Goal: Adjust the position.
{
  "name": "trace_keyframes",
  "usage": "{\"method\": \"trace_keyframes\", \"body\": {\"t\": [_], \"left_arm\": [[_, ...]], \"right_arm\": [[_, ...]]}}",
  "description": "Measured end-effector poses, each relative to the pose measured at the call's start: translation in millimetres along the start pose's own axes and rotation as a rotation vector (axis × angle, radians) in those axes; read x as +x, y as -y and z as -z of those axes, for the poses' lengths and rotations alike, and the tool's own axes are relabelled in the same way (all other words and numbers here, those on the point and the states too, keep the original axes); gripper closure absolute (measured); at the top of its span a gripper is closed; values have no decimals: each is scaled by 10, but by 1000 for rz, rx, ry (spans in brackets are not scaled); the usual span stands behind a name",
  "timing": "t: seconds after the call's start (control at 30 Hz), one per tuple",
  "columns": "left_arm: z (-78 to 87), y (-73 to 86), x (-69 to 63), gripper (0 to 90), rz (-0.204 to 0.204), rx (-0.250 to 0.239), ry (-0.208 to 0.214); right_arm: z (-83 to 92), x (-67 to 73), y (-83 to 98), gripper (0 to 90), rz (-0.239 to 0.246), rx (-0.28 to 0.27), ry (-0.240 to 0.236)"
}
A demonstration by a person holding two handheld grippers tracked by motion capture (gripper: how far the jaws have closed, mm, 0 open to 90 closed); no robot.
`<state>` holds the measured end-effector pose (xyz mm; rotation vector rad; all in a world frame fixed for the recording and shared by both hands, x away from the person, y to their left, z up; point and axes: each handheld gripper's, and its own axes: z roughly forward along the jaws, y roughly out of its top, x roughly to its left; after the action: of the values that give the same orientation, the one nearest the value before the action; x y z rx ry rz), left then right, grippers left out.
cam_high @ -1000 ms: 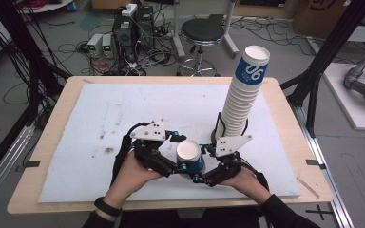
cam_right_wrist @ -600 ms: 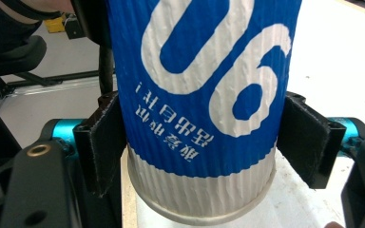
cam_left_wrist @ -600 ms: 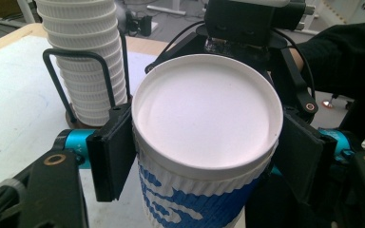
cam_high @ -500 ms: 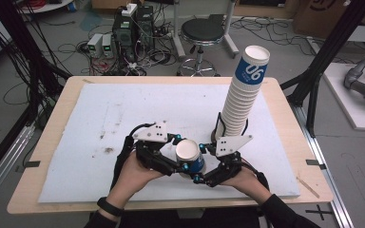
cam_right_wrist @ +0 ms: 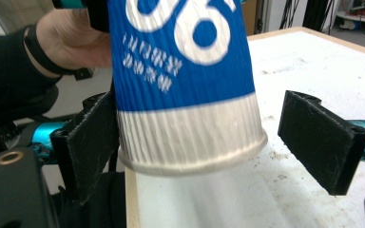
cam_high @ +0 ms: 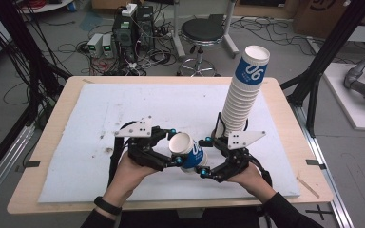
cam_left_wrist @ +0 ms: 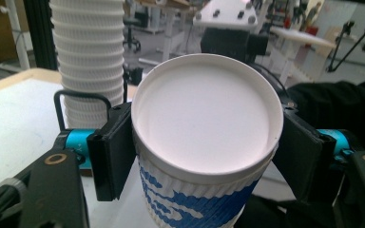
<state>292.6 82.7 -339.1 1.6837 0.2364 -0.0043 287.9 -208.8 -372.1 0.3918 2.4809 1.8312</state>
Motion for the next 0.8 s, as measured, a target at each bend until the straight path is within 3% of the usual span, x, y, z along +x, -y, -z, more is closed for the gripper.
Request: {"method": "trace_keyframes", "body": {"t": [0.23, 0.8], "left_arm": [[17, 11, -5, 290, 13, -83, -7], [-126, 68, -52, 293, 7, -132, 5]], "right_arm": [[-23, 5, 1, 137, -23, -33, -4], [-87, 51, -2, 136, -13, -28, -26]]}}
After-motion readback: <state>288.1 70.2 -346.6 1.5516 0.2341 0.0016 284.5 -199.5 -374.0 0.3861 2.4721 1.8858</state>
